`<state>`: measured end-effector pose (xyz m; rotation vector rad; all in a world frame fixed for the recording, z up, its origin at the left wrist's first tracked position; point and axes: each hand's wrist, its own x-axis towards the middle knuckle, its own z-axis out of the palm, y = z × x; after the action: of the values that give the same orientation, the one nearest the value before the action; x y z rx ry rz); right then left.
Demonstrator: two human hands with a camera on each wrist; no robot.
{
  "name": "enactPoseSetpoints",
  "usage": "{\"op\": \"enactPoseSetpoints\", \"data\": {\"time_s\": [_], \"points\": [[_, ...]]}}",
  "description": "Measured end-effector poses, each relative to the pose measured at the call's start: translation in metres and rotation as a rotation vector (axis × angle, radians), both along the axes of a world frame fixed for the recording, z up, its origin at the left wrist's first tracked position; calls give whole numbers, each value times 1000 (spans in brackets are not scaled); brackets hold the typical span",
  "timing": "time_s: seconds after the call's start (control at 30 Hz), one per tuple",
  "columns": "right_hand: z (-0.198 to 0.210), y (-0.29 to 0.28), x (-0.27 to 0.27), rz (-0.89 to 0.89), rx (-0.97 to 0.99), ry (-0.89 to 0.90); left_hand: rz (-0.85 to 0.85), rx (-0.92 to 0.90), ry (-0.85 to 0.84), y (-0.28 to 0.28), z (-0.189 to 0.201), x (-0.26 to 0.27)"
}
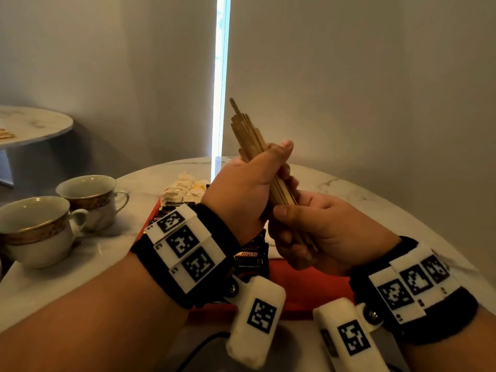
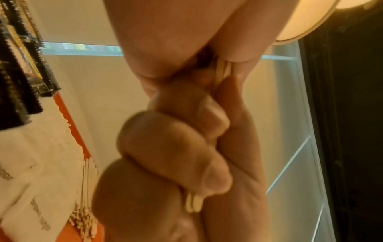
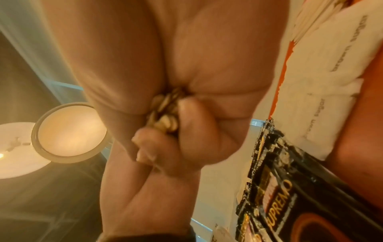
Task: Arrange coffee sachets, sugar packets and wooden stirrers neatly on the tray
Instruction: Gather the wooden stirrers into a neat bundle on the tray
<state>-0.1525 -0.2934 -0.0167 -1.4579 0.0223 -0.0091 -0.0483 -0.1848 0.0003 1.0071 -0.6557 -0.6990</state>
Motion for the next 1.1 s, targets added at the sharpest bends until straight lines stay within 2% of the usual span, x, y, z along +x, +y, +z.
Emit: {"op": "enactPoseSetpoints", "data": {"time_s": [0.1, 0.17, 0.23, 0.3, 0.37, 0.47, 0.53, 0.6, 0.67, 0.73, 0.8, 0.93, 1.0, 1.1], "points": [[0, -10, -1, -20, -94, 55, 115, 74, 32, -2, 2, -1], [4, -22, -4, -169, -280, 92, 116, 98, 96, -3, 3, 0], [13, -36, -8, -403, -400, 49, 71, 158, 119, -3, 3, -2], [25, -46, -15, -561, -333, -61, 14, 219, 147, -3, 2, -8], [33, -53, -20, -624, -250, -163, -93, 286, 175, -3, 0, -17], [34, -58, -23, -708, -231, -254, -296, 434, 105, -5, -6, -34], [31, -54, -23, -755, -250, -273, -368, 500, 62, -7, -11, -42], [26, -45, -20, -715, -367, -259, -395, 524, 36, -9, -14, -48], [19, -35, -13, -533, -538, -227, -388, 500, 25, -9, -15, -51], [15, -28, -10, -386, -614, -204, -351, 470, 10, -9, -14, -50], [17, -32, -11, -399, -596, -233, -324, 453, -11, -9, -13, -47], [22, -40, -18, -566, -524, -360, -347, 497, -20, -10, -13, -44], [19, -37, -15, -515, -534, -344, -349, 491, -36, -10, -13, -44], [12, -30, -11, -328, -633, -186, -321, 457, -35, -11, -16, -40]]}}
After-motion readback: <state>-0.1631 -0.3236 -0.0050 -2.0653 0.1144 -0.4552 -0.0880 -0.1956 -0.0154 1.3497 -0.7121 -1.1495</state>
